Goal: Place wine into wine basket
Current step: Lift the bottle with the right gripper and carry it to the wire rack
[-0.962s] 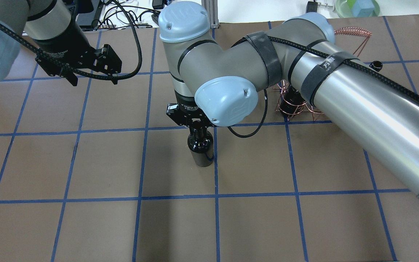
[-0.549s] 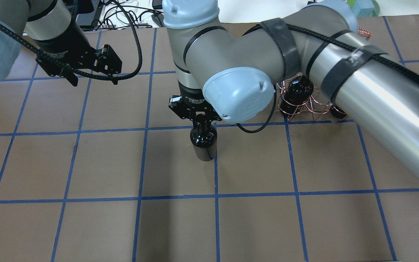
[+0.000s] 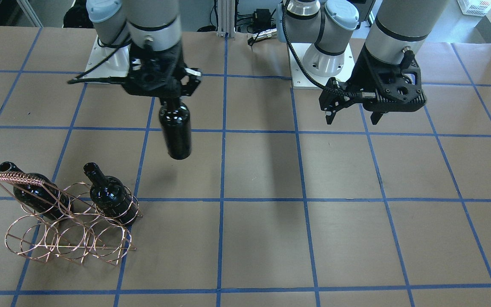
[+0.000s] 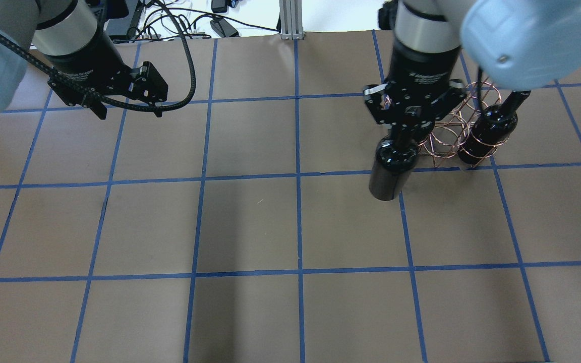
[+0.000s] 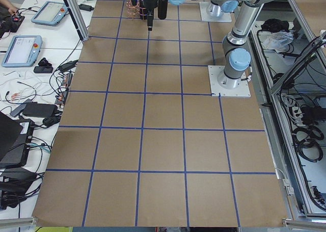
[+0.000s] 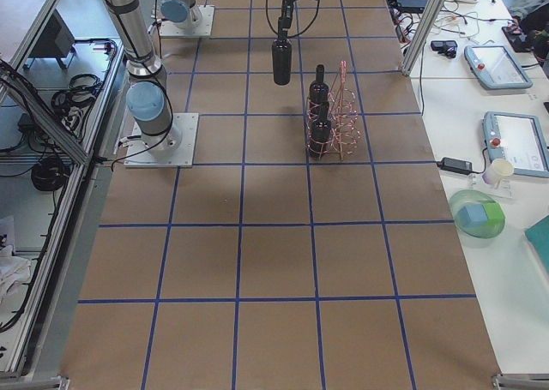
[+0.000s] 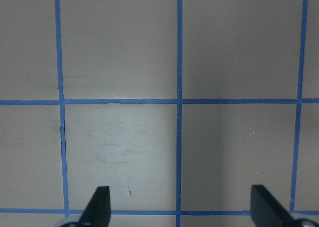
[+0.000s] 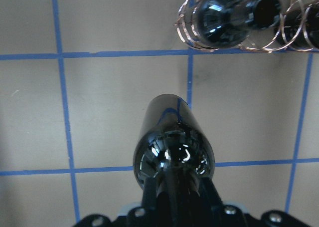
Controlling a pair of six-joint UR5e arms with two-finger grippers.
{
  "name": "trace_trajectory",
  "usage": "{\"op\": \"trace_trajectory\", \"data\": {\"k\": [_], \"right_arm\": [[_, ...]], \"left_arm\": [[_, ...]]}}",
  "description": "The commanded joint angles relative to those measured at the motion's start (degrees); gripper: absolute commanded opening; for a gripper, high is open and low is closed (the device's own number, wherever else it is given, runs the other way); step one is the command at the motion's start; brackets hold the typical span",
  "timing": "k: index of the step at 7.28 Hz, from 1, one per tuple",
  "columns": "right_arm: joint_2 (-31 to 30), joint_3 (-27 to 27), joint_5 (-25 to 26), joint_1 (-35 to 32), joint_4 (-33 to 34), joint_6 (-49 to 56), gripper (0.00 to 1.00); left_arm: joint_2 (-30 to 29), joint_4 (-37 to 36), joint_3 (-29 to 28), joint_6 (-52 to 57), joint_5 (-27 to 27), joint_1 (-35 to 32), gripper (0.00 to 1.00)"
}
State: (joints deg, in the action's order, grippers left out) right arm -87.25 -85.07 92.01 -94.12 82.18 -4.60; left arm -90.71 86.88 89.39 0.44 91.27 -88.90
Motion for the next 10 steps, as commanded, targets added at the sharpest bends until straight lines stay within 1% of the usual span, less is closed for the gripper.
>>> {"op": "trace_trajectory", "data": {"k": [1,2,3,4,5,6,8,10], "right_arm": [[-0.6,0.6,3.2,11.0,-0.8,13.3,0.0],[-0.6,0.7,3.9,12.3,-1.1,13.9,0.0],[-0.6,1.6,3.0,12.5,-0.9,13.9,0.0],[0.7,5.4,1.7,12.4,-1.0,13.6,0.0],[3.7,9.2,0.8,12.4,-1.1,13.3,0.0],[5.9,10.7,-0.4,12.4,-0.7,13.2,0.0],[7.3,10.4,0.3,12.5,-0.1,13.6,0.0],[9.7,10.2,0.6,12.6,4.0,14.4,0.0]], "left_arm": [[0.0,0.0,0.0,0.0,0.2,0.0,1.0],[0.0,0.0,0.0,0.1,0.5,0.0,1.0],[0.0,0.0,0.0,0.1,0.7,0.0,1.0],[0.0,0.0,0.0,0.1,0.7,0.0,1.0],[0.0,0.1,0.0,0.1,0.7,0.1,1.0],[0.0,0.0,0.0,0.1,0.7,0.1,1.0],[0.1,0.0,-0.1,0.1,0.5,0.3,1.0],[0.1,0.0,-0.1,0.1,0.5,0.4,1.0]]}}
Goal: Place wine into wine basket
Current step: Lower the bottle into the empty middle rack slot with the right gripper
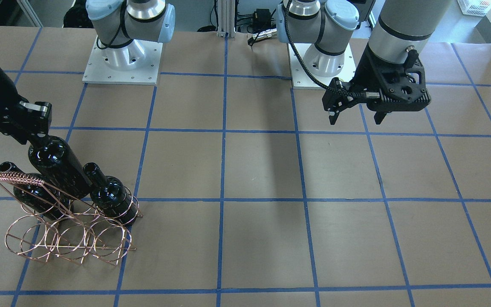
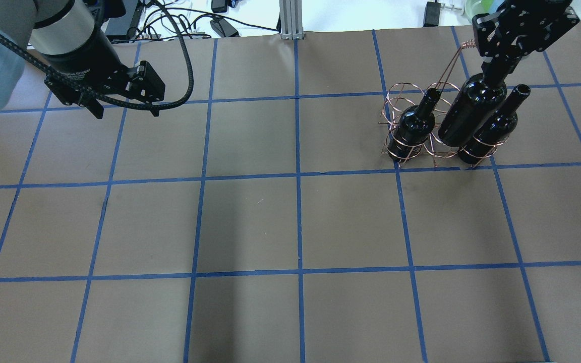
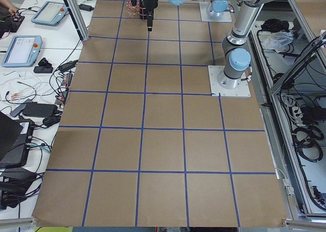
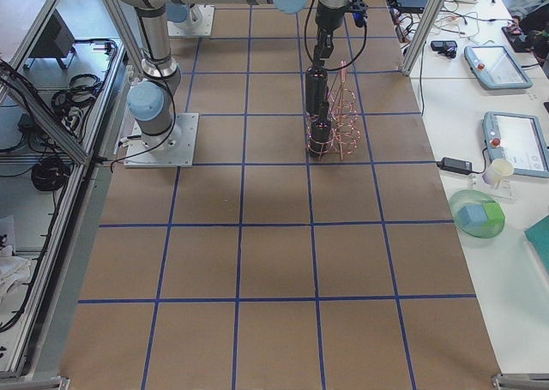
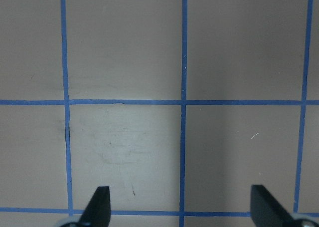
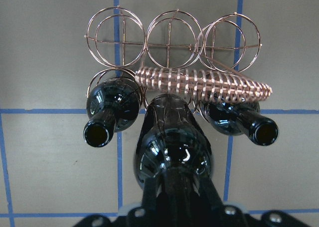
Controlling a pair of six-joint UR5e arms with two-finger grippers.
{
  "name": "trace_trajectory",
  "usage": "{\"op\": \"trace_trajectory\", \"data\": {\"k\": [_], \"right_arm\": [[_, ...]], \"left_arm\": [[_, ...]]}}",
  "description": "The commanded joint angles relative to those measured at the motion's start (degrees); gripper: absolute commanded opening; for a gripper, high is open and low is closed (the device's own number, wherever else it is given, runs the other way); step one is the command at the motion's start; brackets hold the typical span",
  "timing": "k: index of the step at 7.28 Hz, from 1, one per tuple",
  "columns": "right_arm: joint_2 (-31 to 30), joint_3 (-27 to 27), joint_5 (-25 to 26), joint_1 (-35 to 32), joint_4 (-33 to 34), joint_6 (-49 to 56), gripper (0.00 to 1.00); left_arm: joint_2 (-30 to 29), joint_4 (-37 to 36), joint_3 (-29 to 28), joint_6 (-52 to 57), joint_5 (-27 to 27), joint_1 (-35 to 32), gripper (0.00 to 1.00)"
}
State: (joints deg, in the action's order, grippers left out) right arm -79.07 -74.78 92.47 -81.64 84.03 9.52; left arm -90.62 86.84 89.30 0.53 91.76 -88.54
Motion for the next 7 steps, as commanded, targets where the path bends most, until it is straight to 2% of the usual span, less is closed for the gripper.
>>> {"op": "trace_trajectory", "data": {"k": [1,5,7], "right_arm": [[1.8,-0.1,0.0,0.1,3.0,0.3,0.0],[2.4,-1.1,0.1,0.1,3.5,0.4,0.0],[3.1,-3.5,0.1,0.1,7.0,0.6,0.0]], "left_arm": [[0.1,0.1,0.0,0.0,0.0,0.7,1.0],[0.2,0.4,0.0,0.0,0.3,0.6,1.0],[0.2,0.4,0.1,0.0,0.3,0.5,1.0]]}}
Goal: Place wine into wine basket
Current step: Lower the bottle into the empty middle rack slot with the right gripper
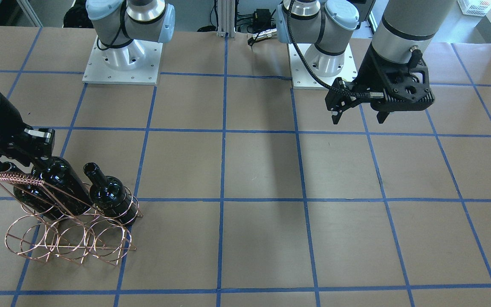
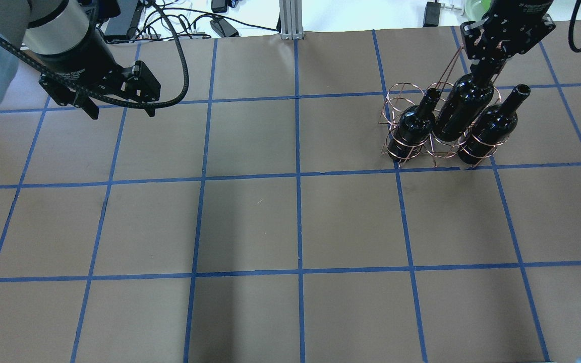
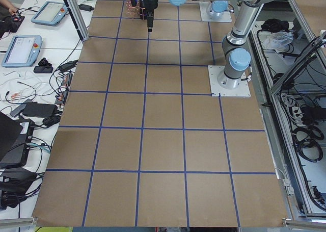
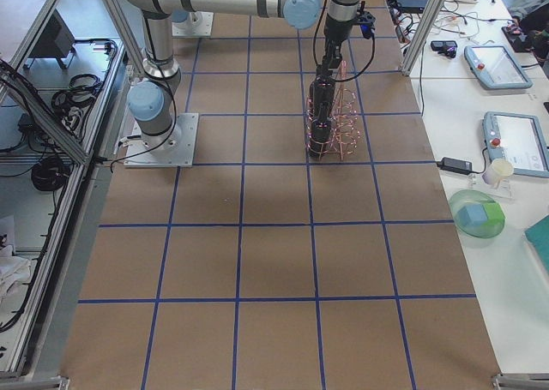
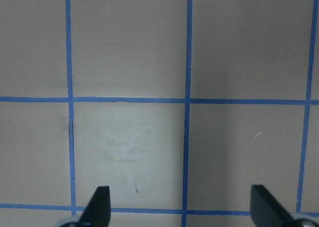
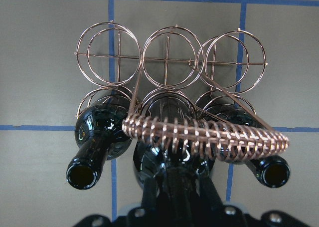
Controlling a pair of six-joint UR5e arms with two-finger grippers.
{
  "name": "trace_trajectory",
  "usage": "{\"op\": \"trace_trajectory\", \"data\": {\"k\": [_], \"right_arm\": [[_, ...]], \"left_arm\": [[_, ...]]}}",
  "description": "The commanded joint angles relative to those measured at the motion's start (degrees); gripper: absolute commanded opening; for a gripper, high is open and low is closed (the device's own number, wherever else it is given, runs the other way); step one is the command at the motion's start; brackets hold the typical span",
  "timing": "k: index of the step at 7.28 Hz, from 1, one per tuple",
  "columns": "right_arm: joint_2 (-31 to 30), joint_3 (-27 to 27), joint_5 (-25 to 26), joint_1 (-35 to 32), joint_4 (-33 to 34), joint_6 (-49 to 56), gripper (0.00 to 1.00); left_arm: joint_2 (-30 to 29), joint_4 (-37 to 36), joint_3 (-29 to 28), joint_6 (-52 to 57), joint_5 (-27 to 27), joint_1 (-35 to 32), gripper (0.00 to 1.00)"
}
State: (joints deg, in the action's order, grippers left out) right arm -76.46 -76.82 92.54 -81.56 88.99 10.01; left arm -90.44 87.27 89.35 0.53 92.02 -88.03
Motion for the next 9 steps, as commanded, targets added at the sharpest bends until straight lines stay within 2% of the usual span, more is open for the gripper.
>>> {"op": "trace_trajectory", "data": {"k": [1,2,6,7,8,9], "right_arm": [[1.6,-3.6,0.1,0.0,5.7,0.4,0.0],[1.7,-5.0,0.0,-0.1,7.6,0.5,0.0],[2.3,-5.5,0.1,0.0,7.5,1.2,0.0],[2.1,-5.5,0.2,0.0,7.3,0.8,0.11],[1.9,-5.5,0.2,0.0,6.9,0.6,0.83],[1.1,-5.5,0.2,0.0,6.6,0.7,1.0]], "left_arm": [[0.0,0.0,0.0,0.0,0.0,0.0,1.0],[0.0,0.0,-0.1,0.0,0.0,0.0,1.0],[-0.3,-0.5,0.0,-0.1,-0.2,-0.1,1.0],[-0.5,-0.5,-0.1,-0.1,-0.4,-0.3,1.0],[-0.4,-0.6,-0.1,0.0,-0.3,-0.4,1.0],[-0.5,-0.6,-0.1,0.2,-0.3,-0.4,1.0]]}}
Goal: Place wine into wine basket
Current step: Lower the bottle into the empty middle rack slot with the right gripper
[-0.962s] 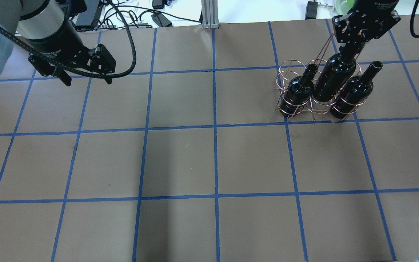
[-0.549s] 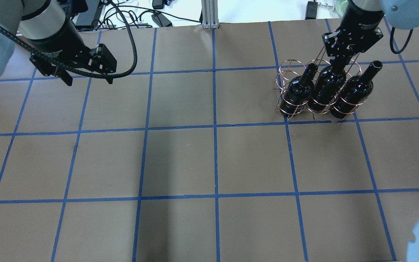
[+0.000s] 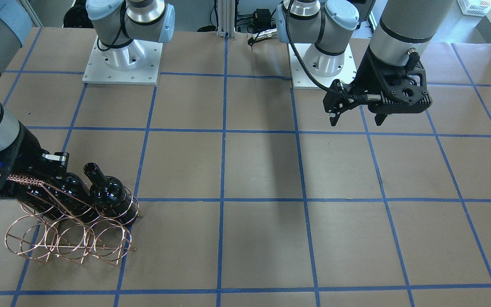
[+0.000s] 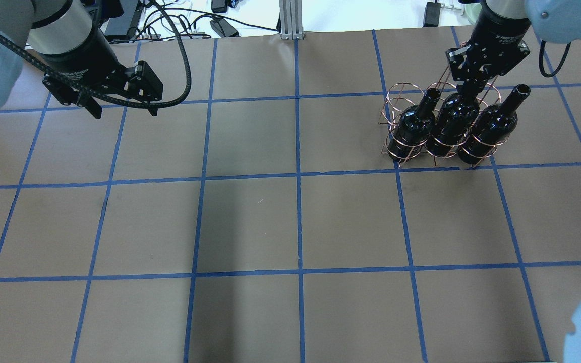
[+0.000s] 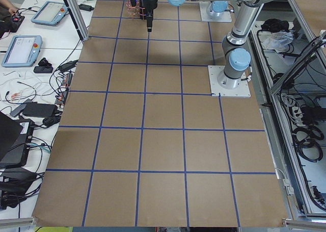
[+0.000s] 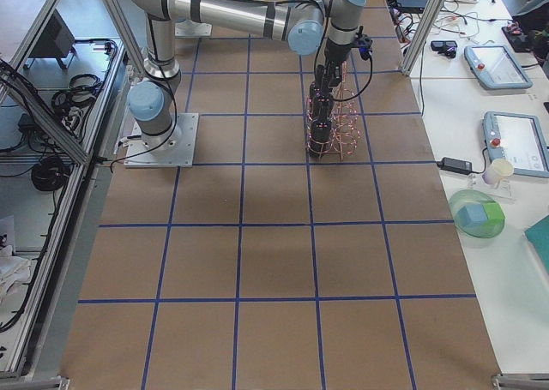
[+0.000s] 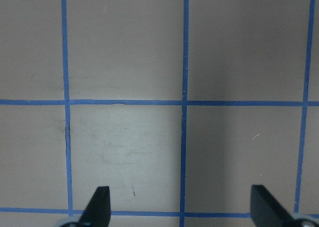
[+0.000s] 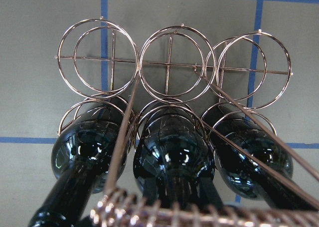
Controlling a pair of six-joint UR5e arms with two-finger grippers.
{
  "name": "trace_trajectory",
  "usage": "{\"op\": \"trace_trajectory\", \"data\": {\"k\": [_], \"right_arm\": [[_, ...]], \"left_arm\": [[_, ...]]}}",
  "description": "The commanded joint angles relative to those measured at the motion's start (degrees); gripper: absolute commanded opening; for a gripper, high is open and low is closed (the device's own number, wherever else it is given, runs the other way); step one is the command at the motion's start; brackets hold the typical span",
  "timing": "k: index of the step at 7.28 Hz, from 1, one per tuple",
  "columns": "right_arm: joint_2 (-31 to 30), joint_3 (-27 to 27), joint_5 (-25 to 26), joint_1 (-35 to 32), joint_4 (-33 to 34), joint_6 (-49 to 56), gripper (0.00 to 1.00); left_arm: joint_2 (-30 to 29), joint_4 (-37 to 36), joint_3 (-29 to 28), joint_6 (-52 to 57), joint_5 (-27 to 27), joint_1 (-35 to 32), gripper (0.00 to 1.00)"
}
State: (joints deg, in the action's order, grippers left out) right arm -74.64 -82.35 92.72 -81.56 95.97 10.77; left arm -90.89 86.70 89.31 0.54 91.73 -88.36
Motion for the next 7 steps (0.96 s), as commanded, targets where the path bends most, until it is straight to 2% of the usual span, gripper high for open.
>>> {"op": "trace_trajectory", "data": {"k": [1,4,5,6,7], "right_arm": [[-2.7,0.0,-0.2,0.0,-0.4,0.0,1.0],[-13.4,0.1,-1.7,-0.5,-7.9,-0.1,1.0],[-17.1,0.1,-5.1,-0.9,-12.1,0.6,1.0],[-19.1,0.0,-8.5,-1.0,-12.4,0.6,1.0],[-19.4,-0.1,-7.9,-1.1,-12.7,-0.3,1.0]], "left_arm": [[-0.1,0.0,0.0,0.1,-0.1,-0.1,1.0],[-0.1,0.0,0.0,0.2,0.0,-0.1,1.0],[-0.1,0.0,0.0,0.2,-0.1,-0.1,1.0],[-0.1,0.0,0.0,0.1,-0.1,-0.1,1.0],[-0.1,0.0,0.0,0.1,-0.1,-0.1,1.0]]}}
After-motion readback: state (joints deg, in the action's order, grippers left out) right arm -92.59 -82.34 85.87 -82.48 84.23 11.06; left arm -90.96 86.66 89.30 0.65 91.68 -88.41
